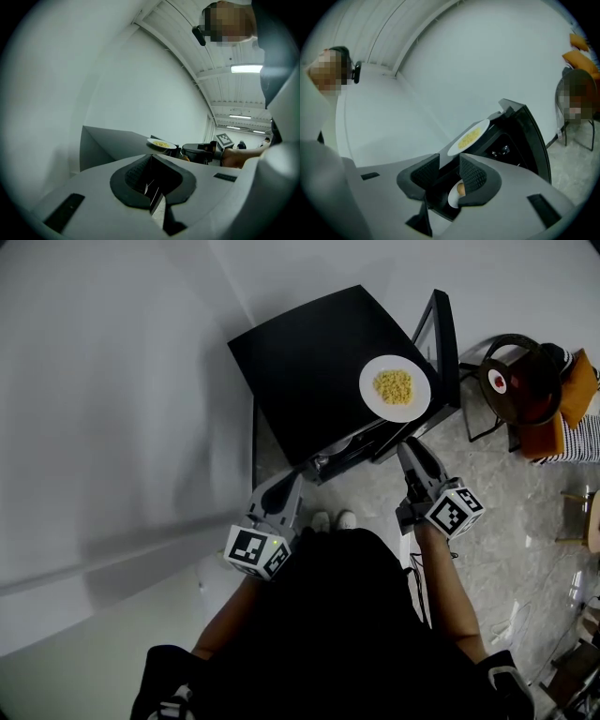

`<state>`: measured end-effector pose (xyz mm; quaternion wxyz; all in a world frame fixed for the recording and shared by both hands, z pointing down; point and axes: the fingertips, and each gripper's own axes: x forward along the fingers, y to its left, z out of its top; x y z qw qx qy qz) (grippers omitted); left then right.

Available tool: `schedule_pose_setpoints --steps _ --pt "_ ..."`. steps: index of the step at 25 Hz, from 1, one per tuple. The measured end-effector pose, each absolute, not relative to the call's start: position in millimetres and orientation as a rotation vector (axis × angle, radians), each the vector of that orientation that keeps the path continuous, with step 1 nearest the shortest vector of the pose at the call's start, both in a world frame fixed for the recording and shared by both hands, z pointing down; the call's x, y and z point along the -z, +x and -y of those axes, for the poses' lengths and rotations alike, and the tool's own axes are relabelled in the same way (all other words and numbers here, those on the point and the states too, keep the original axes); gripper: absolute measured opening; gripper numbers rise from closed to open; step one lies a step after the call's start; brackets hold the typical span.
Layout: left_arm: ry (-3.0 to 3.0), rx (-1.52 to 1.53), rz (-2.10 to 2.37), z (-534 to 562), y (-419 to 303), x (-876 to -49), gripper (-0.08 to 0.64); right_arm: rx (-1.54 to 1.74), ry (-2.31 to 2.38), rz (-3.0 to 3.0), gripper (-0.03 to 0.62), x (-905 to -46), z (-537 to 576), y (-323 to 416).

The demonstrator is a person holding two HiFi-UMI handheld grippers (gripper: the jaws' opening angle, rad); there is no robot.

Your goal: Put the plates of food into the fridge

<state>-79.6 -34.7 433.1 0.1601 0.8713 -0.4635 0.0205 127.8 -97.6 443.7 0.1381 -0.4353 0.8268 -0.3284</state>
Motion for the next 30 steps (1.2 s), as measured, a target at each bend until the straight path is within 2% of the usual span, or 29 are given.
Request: schedule_pose_setpoints --steps 5,22,30 --pt "2.485 -0.056 1.337 40 -81 -430 0.023 1.139 -1.215 -2.181 0.132 -449 122 141" --pt "2.445 -0.058 1.357 56 -84 -432 0.023 1.343 -1.119 -1.848 0.133 -462 172 158" --pt "2.438 -0.055 1.371 52 -89 -428 0.023 1.448 -1.044 -1.715 0.059 -461 174 156"
